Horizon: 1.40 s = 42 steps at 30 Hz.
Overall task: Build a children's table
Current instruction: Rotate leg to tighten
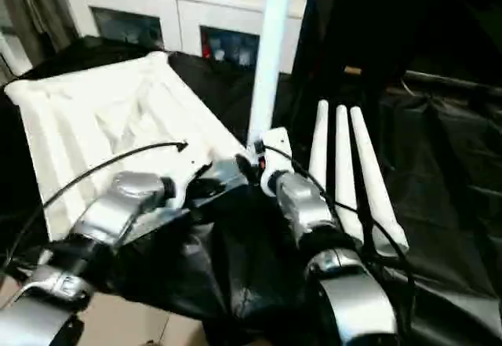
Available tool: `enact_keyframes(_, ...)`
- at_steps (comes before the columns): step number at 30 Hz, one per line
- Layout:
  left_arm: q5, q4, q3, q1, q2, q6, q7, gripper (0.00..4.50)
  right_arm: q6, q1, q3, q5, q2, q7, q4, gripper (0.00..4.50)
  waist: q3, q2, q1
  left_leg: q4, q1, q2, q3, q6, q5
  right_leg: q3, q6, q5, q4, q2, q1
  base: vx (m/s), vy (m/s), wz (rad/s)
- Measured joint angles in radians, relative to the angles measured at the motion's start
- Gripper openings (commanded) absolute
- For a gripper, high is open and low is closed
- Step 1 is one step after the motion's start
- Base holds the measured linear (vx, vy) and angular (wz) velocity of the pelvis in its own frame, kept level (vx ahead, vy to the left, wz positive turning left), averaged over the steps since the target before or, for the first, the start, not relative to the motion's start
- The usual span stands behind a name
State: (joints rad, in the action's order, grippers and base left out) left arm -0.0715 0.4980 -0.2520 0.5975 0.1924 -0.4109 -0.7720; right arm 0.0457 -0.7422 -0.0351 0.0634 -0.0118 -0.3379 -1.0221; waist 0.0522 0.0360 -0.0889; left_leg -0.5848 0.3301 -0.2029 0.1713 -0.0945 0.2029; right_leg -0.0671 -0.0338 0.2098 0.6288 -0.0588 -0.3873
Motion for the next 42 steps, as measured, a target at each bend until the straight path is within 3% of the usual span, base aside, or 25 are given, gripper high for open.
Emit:
enact_keyframes(7, 0.0, -0.007, -0.003, -0.004, 0.03, 0.037, -0.04, 0.0, -0.051, -0.011, 0.034, -0.041, -0.012, -0.066, -0.021, 3.99, 0.0, 0.001, 0.004, 0.002, 0.002, 0.0, 0.0, 0.0, 0.0, 0.0, 0.0, 0.0, -0.001, 0.0, -0.002, 0.0, 0.0, 0.0)
enact_keyframes(11, 0.007, -0.038, -0.004, -0.024, 0.078, 0.063, -0.107, 0.0, -0.077, -0.001, 0.069, -0.04, -0.056, -0.221, -0.007, 3.99, 0.001, 0.001, 0.002, 0.005, 0.006, 0.0, 0.0, 0.0, 0.0, -0.001, 0.0, 0.001, -0.001, 0.0, -0.007, 0.0, 0.0, 0.0)
enact_keyframes(15, 0.038, -0.08, -0.008, -0.055, 0.146, 0.107, -0.216, 0.0, -0.105, 0.05, 0.101, -0.034, -0.116, -0.444, 0.071, 3.99, 0.001, 0.001, 0.0, 0.005, 0.018, 0.0, 0.001, 0.006, -0.003, -0.001, -0.001, 0.001, -0.001, 0.0, -0.016, 0.0, 0.0, 0.0)
enact_keyframes(20, 0.05, -0.083, -0.013, -0.068, 0.188, 0.155, -0.297, 0.0, -0.118, 0.087, 0.128, -0.015, -0.168, -0.599, 0.125, 3.99, 0.001, 0.001, -0.005, 0.002, 0.019, 0.0, 0.001, 0.007, -0.002, -0.001, -0.001, 0.001, -0.002, 0.0, -0.017, 0.0, 0.0, 0.0)
enact_keyframes(21, 0.057, -0.086, -0.015, -0.07, 0.197, 0.156, -0.318, 0.0, -0.116, 0.101, 0.138, -0.013, -0.182, -0.637, 0.148, 3.72, 0.001, 0.001, -0.007, 0.001, 0.019, -0.001, 0.001, 0.007, -0.002, -0.001, -0.001, 0.001, -0.001, 0.0, -0.017, 0.0, 0.0, 0.0)
enact_keyframes(25, 0.078, -0.098, -0.023, -0.083, 0.233, 0.179, -0.385, 0.0, -0.11, 0.142, 0.152, 0.01, -0.206, -0.731, 0.208, 3.6, 0.001, 0.001, -0.014, 0.0, 0.019, -0.002, 0.001, 0.005, -0.001, -0.001, -0.001, 0.001, -0.001, 0.0, -0.016, 0.0, 0.0, 0.0)
enact_keyframes(27, 0.079, -0.1, -0.023, -0.086, 0.249, 0.192, -0.414, 0.0, -0.097, 0.152, 0.153, 0.016, -0.207, -0.76, 0.23, 3.22, 0.001, 0.001, -0.015, -0.001, 0.019, -0.002, 0.001, 0.003, 0.0, -0.001, -0.001, 0.001, 0.0, 0.0, -0.016, 0.0, 0.0, 0.0)
enact_keyframes(33, 0.083, -0.1, -0.024, -0.086, 0.27, 0.2, -0.449, 0.0, -0.086, 0.157, 0.163, 0.022, -0.209, -0.786, 0.245, 2.85, 0.001, 0.001, -0.017, -0.001, 0.019, -0.002, 0.001, 0.003, 0.001, -0.002, -0.001, 0.001, 0.001, 0.0, -0.016, 0.0, 0.0, 0.0)
enact_keyframes(40, 0.087, -0.1, -0.025, -0.087, 0.266, 0.2, -0.446, 0.0, -0.066, 0.166, 0.164, 0.021, -0.199, -0.777, 0.263, 2.8, 0.001, 0.001, -0.021, -0.001, 0.019, -0.002, 0.001, 0.003, 0.0, -0.002, -0.001, 0.001, 0.001, 0.0, -0.016, 0.0, 0.0, 0.0)
enact_keyframes(42, 0.081, -0.082, -0.011, -0.087, 0.243, 0.192, -0.395, 0.0, -0.068, 0.156, 0.153, 0.008, -0.172, -0.679, 0.235, 2.79, 0.001, 0.001, -0.019, -0.001, 0.017, -0.002, 0.001, 0.002, 0.0, -0.001, -0.001, 0.001, 0.002, 0.0, -0.015, 0.0, 0.0, 0.0)
